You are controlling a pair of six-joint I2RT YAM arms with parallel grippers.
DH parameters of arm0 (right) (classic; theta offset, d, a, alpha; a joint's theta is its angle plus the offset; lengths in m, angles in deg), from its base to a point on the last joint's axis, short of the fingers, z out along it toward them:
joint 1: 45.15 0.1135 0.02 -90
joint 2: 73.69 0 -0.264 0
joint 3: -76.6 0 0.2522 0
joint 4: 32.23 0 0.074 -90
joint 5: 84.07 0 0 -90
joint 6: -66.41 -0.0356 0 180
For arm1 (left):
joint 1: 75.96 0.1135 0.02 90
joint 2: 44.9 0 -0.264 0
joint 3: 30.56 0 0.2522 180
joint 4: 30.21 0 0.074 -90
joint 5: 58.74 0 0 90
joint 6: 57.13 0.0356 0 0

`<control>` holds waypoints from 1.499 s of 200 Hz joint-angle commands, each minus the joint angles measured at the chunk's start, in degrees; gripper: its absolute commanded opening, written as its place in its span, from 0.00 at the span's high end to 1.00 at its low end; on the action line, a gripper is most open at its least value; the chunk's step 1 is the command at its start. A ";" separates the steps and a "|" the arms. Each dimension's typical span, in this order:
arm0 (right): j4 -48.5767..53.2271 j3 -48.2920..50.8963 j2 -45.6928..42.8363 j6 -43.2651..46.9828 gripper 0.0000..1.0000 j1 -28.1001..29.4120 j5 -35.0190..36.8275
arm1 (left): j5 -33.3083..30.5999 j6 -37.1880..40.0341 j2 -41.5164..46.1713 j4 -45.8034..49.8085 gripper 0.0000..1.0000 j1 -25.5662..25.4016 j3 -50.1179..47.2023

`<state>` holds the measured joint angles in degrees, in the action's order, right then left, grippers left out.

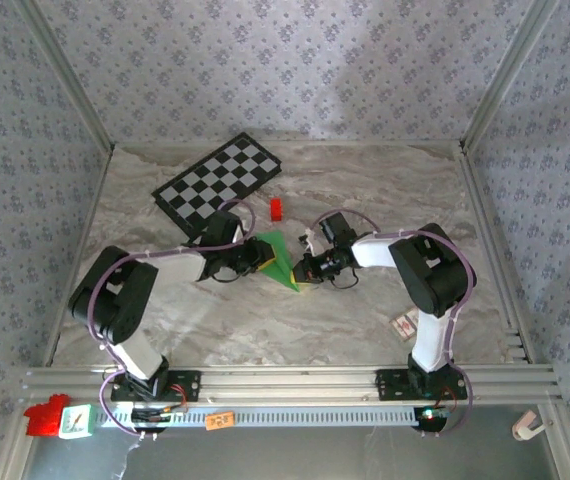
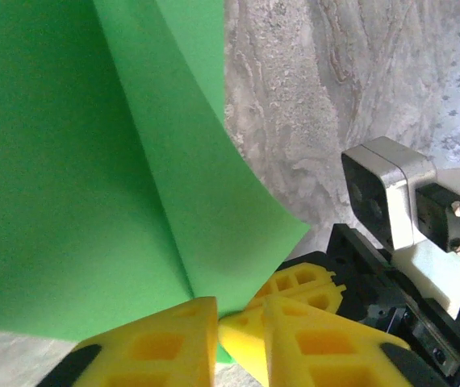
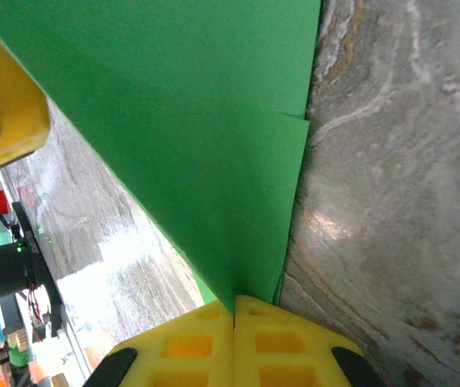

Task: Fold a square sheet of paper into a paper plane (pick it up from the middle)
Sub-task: Fourth fold the wing at the center of the table.

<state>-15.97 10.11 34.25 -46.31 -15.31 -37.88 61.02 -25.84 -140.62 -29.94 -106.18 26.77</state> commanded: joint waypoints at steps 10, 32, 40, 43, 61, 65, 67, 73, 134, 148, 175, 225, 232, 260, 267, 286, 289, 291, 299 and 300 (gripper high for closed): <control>0.53 0.74 1.61 -0.92 0.95 -0.84 -0.83 | 3.98 -0.95 -3.07 -8.53 0.84 -0.21 0.22; 0.69 0.69 1.74 -0.83 0.95 -0.91 -0.84 | 4.78 -1.27 -4.73 -9.45 0.86 -0.71 0.95; 0.73 0.68 1.75 -0.78 0.95 -0.93 -0.84 | 4.87 -1.31 -5.16 -9.31 0.87 -0.86 1.20; 0.78 0.62 1.75 -0.83 0.95 -0.93 -0.84 | 4.87 -1.31 -5.37 -9.36 0.87 -0.89 1.25; 0.78 0.69 1.74 -0.82 0.95 -1.04 -0.84 | 5.00 -1.57 -6.20 -9.82 0.88 -1.05 1.36; 0.81 0.68 1.75 -0.83 0.95 -1.02 -0.84 | 5.09 -1.53 -6.36 -9.96 0.88 -1.10 1.42; 0.76 0.63 1.75 -0.83 0.95 -1.02 -0.84 | 5.10 -1.56 -6.42 -10.03 0.88 -1.10 1.43; 0.90 0.65 1.75 -0.80 0.94 -1.10 -0.83 | 5.08 -1.66 -6.59 -10.08 0.88 -1.16 1.43; 0.87 0.62 2.17 -0.75 0.90 -1.20 -0.62 | 4.97 -1.65 -7.96 -8.73 0.87 -1.34 2.83; 0.99 0.69 2.18 -0.75 0.89 -1.19 -0.48 | 4.96 -1.65 -8.25 -8.18 0.87 -1.46 3.22; 1.32 0.61 2.14 -0.64 0.86 -1.20 0.03 | 4.54 -1.64 -8.69 -7.17 0.87 -1.56 3.71; 2.06 0.42 2.43 -0.49 0.86 -1.19 0.83 | 4.08 -2.31 -9.72 -7.37 0.86 -1.81 4.11; 2.38 0.36 2.41 -0.42 0.87 -1.20 1.08 | 4.00 -2.36 -9.90 -7.13 0.87 -1.94 4.20; 2.79 0.39 2.36 -0.46 0.90 -1.21 1.53 | 3.45 -2.37 -10.26 -6.28 0.87 -1.90 4.41; 2.94 0.35 2.36 -0.53 0.90 -1.19 1.70 | 3.14 -2.37 -10.27 -5.96 0.87 -1.90 4.42; 3.25 0.29 2.53 -0.57 0.91 -1.28 1.88 | 2.56 -2.37 -10.25 -5.59 0.87 -1.94 4.42; 3.34 0.24 2.54 -0.57 0.91 -1.28 1.89 | 2.50 -2.37 -10.27 -5.50 0.86 -1.93 4.41; 3.40 0.19 2.54 -0.50 0.91 -1.28 1.93 | 2.50 -2.37 -10.27 -5.45 0.86 -1.92 4.41; 3.65 0.09 2.61 -0.48 0.91 -1.28 1.98 | 2.24 -2.43 -10.32 -5.26 0.87 -1.94 4.42; 3.69 0.09 2.66 -0.48 0.91 -1.28 1.98 | 2.19 -2.44 -10.34 -5.24 0.87 -1.95 4.37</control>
<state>-16.08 10.08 34.75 -46.96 -16.05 -39.30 64.28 -28.23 -150.26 -36.76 -107.86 29.66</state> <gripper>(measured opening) 0.091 0.135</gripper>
